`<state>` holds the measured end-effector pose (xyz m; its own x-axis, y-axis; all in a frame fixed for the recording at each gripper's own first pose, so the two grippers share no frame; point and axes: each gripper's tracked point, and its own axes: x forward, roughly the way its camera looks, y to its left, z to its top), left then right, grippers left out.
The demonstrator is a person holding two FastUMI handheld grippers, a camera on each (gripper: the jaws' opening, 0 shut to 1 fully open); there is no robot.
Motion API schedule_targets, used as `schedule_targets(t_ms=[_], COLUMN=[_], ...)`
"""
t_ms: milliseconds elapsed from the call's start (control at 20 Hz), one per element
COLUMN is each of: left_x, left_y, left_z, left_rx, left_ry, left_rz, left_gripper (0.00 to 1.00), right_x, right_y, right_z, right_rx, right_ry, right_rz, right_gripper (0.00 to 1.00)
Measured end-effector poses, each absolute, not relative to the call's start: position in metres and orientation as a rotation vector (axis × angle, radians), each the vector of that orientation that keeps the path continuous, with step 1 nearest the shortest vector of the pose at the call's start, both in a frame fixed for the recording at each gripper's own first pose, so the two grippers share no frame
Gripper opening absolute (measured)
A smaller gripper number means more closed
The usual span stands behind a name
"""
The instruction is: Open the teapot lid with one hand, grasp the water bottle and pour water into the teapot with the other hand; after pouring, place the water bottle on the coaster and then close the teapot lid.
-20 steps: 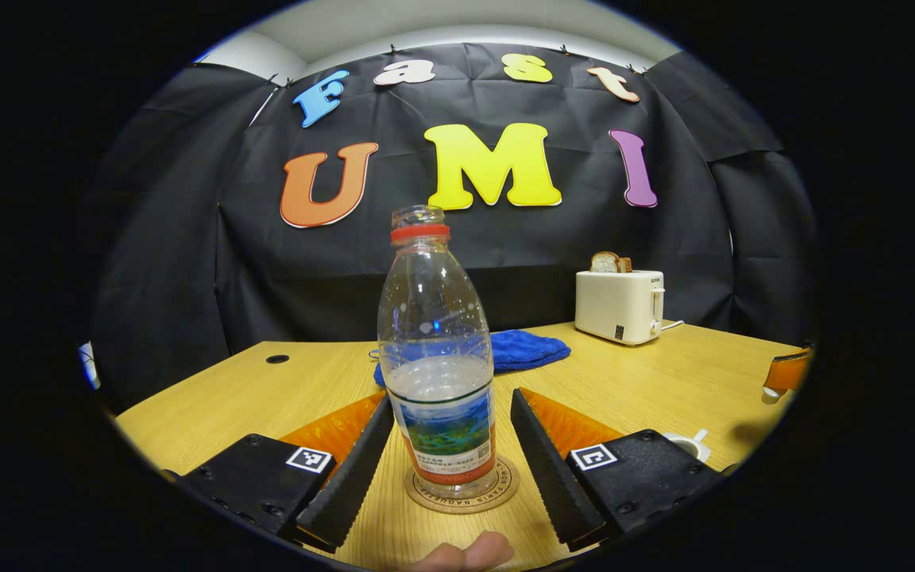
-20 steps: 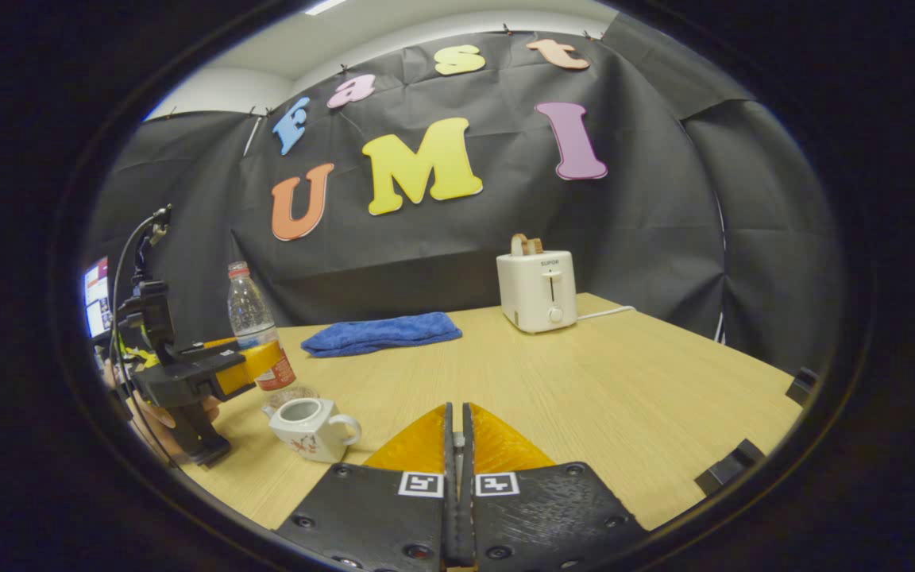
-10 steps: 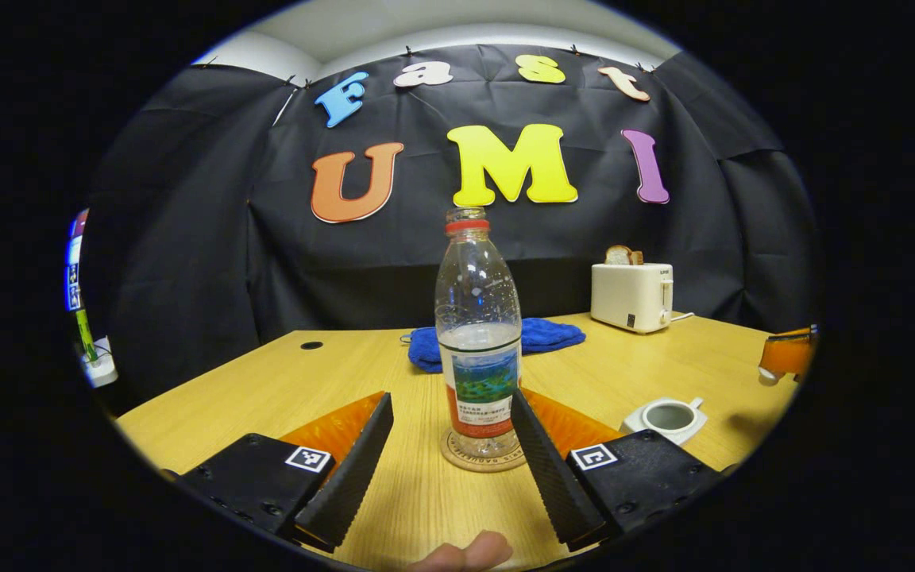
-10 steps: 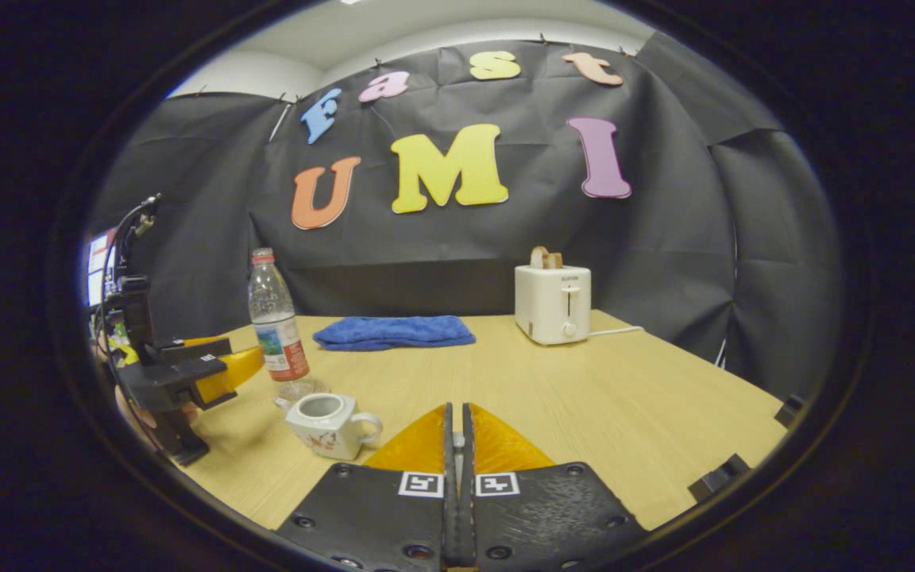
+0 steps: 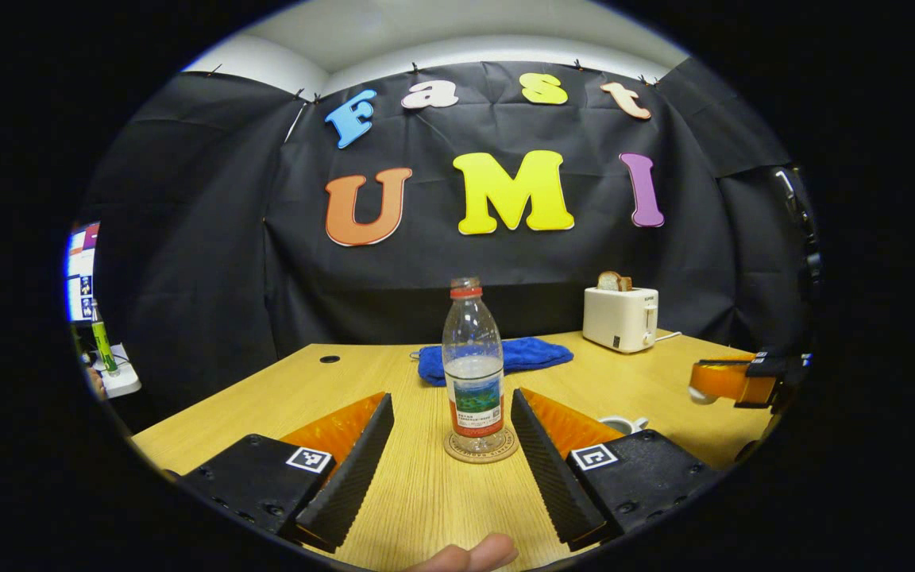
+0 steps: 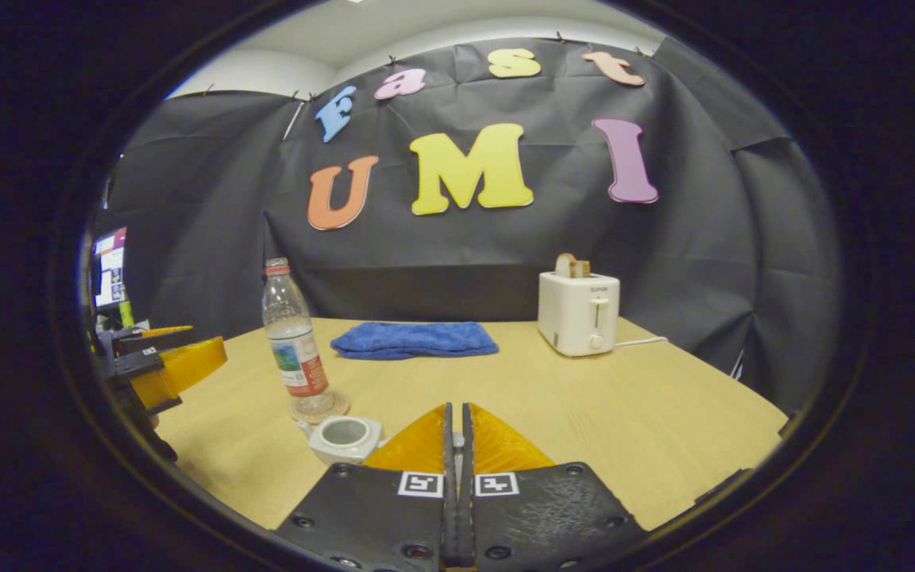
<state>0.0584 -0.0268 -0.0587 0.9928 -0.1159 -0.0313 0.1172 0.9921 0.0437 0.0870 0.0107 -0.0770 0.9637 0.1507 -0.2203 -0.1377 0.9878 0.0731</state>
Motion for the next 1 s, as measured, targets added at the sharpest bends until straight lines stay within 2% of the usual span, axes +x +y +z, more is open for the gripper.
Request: schedule_targets(t_ms=[450, 1000], left_x=[0.035, 0.027], left_y=[0.013, 0.013], left_z=[-0.03, -0.024], left_rx=[0.032, 0.046], left_ry=[0.022, 0.034], left_rz=[-0.065, -0.11], left_gripper=[0.93, 0.93], right_x=[0.102, 0.121], right_y=[0.09, 0.103], right_z=[-0.083, -0.088], right_rx=[0.073, 0.035], right_ry=[0.27, 0.29], right_rz=[0.305, 0.264], right_gripper=[0.0, 0.0])
